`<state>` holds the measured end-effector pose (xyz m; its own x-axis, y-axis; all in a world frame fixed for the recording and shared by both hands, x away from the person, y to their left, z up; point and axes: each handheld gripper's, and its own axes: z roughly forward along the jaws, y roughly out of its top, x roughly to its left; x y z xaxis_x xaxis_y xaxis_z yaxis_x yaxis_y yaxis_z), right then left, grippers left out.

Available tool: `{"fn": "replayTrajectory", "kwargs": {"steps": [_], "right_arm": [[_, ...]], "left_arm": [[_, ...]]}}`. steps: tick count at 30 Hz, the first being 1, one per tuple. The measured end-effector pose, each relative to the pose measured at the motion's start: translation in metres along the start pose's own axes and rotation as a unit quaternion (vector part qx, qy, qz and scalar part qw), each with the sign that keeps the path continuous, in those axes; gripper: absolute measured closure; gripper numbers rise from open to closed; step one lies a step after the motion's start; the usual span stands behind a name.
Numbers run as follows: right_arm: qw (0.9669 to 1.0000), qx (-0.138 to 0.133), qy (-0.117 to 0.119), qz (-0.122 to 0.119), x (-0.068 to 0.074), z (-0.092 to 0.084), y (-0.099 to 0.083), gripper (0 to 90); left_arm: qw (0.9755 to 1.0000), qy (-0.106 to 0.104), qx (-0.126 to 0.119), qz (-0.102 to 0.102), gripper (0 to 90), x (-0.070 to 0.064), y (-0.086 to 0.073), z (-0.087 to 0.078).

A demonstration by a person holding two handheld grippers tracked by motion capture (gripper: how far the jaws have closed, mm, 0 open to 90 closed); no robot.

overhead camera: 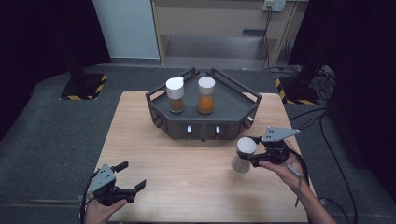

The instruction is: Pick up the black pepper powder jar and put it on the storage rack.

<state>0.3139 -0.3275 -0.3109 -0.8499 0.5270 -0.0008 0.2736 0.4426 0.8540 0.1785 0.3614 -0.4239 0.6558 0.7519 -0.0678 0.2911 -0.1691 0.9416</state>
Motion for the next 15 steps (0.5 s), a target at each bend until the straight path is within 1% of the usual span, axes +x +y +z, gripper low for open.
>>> {"fn": "replayTrajectory", "kwargs": {"steps": [6, 10, 15], "right_arm": [[1.0000, -0.003, -0.001, 0.003, -0.007, 0.003, 0.016, 34.3], [1.0000, -0.003, -0.006, 0.005, -0.011, 0.002, 0.030, 34.3], [0.9999, -0.010, -0.009, 0.006, -0.017, 0.000, 0.044, 34.3]], "left_arm": [[1.0000, 0.000, 0.000, -0.001, 3.0, 0.000, 0.000, 0.000], [1.0000, -0.001, 0.000, -0.001, 3.0, 0.000, 0.000, 0.000], [1.0000, -0.001, 0.000, -0.001, 3.0, 0.000, 0.000, 0.000]]}}
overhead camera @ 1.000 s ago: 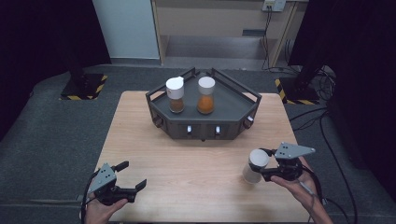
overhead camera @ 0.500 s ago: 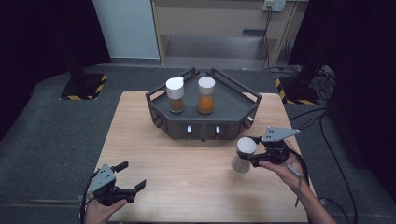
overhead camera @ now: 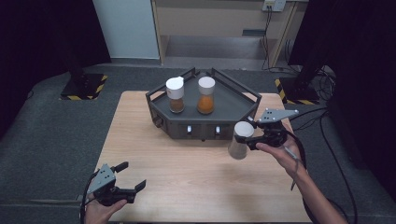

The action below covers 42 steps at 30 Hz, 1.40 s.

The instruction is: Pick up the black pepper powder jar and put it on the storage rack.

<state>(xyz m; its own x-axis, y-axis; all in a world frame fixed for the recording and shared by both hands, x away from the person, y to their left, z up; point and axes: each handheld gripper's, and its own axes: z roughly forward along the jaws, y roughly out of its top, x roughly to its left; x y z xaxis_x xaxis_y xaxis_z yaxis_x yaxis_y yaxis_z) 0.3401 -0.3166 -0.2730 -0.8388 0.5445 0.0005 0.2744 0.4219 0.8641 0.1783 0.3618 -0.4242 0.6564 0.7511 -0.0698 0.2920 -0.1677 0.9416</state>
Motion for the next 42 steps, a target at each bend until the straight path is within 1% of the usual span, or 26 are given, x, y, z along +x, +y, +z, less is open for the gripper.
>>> {"fn": "replayTrajectory", "kwargs": {"steps": [3, 10, 17, 23, 30, 36, 42], "right_arm": [[1.0000, -0.003, -0.002, 0.002, -0.004, -0.001, 0.010, 34.3], [0.9999, 0.001, -0.010, 0.005, -0.012, 0.001, 0.034, 34.3], [0.9998, 0.000, -0.017, 0.010, -0.020, 0.005, 0.050, 34.3], [0.9996, -0.001, -0.025, 0.014, -0.026, 0.007, 0.058, 34.3], [0.9993, 0.000, -0.034, 0.019, -0.031, 0.010, 0.062, 34.3], [0.9987, 0.006, -0.045, 0.024, -0.033, 0.014, 0.067, 34.3], [0.9978, 0.005, -0.059, 0.029, -0.037, 0.019, 0.073, 34.3]], "left_arm": [[1.0000, 0.000, 0.000, -0.001, 3.0, 0.000, 0.000, 0.000], [1.0000, -0.002, 0.000, -0.001, 3.1, 0.001, 0.000, 0.000], [1.0000, -0.003, 0.000, -0.002, 3.0, 0.001, 0.000, 0.000], [1.0000, -0.003, -0.001, -0.003, 3.1, 0.001, 0.000, 0.000], [1.0000, -0.003, 0.000, -0.002, 3.1, 0.001, 0.000, 0.000], [1.0000, -0.004, 0.000, -0.003, 3.1, 0.001, 0.000, 0.000], [1.0000, -0.003, 0.000, -0.003, 3.1, 0.001, 0.000, 0.000]]}}
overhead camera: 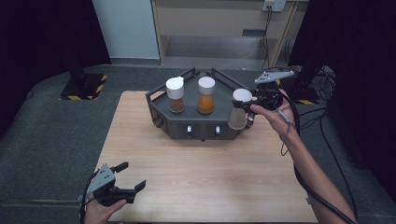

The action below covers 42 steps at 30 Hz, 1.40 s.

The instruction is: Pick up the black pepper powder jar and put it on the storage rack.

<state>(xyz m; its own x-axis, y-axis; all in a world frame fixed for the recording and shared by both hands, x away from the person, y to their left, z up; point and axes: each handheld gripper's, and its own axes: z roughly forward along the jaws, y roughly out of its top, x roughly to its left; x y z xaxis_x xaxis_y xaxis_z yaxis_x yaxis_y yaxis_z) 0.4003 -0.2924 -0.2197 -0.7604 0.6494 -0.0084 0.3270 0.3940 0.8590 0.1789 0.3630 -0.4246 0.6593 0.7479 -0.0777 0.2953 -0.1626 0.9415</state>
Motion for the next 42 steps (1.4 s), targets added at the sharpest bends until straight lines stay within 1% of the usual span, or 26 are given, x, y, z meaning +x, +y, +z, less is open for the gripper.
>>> {"fn": "replayTrajectory", "kwargs": {"steps": [10, 19, 22, 27, 32, 37, 42], "right_arm": [[0.9993, 0.004, -0.037, 0.010, -0.001, 0.015, 0.015, 34.3], [0.9977, 0.006, -0.064, 0.024, -0.009, 0.029, 0.024, 34.3], [0.9969, 0.006, -0.073, 0.030, -0.012, 0.033, 0.025, 34.3], [0.9956, 0.006, -0.087, 0.034, -0.016, 0.037, 0.027, 34.3], [0.9953, 0.004, -0.089, 0.039, -0.020, 0.042, 0.028, 34.3], [0.9950, 0.007, -0.092, 0.037, -0.019, 0.048, 0.029, 34.3], [0.9949, 0.007, -0.093, 0.040, -0.019, 0.055, 0.026, 34.3]], "left_arm": [[1.0000, 0.000, 0.000, 0.000, 3.1, 0.000, 0.000, 0.000], [1.0000, -0.001, 0.000, 0.000, 3.1, 0.000, 0.000, 0.000], [1.0000, -0.001, 0.000, 0.001, 3.1, 0.000, 0.000, -0.001], [1.0000, -0.001, 0.000, 0.001, 3.2, 0.000, 0.000, 0.000], [1.0000, -0.001, 0.000, 0.000, 3.2, 0.000, 0.000, 0.000], [1.0000, -0.001, 0.000, 0.000, 3.2, 0.000, 0.000, 0.000], [1.0000, -0.001, 0.000, 0.000, 3.2, 0.000, -0.001, -0.001]]}}
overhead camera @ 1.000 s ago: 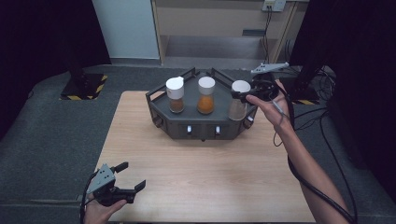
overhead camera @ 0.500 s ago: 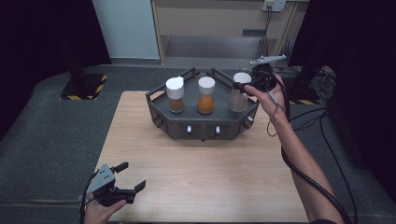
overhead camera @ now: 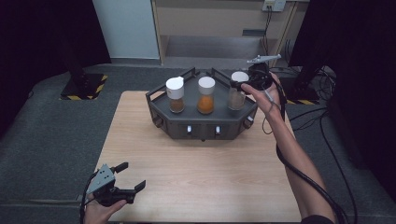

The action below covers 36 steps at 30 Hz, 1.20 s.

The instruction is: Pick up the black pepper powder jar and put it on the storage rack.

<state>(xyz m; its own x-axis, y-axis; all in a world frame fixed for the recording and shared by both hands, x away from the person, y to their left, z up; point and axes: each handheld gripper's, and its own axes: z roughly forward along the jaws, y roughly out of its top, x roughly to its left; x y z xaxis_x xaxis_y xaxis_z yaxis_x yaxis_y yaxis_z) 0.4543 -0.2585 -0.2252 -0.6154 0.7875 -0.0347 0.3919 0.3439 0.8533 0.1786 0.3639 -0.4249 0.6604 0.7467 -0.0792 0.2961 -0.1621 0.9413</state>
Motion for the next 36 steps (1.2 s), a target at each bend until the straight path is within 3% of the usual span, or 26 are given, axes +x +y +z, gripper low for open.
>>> {"fn": "replayTrajectory", "kwargs": {"steps": [12, 36], "right_arm": [[0.9999, 0.008, 0.003, 0.005, 0.000, 0.012, -0.004, 34.3], [0.9997, 0.009, 0.001, 0.022, -0.006, 0.020, -0.014, 34.2]], "left_arm": [[1.0000, 0.000, 0.000, 0.001, 3.2, 0.000, 0.000, 0.000], [1.0000, 0.001, 0.001, 0.000, 3.2, -0.001, 0.000, 0.000]]}}
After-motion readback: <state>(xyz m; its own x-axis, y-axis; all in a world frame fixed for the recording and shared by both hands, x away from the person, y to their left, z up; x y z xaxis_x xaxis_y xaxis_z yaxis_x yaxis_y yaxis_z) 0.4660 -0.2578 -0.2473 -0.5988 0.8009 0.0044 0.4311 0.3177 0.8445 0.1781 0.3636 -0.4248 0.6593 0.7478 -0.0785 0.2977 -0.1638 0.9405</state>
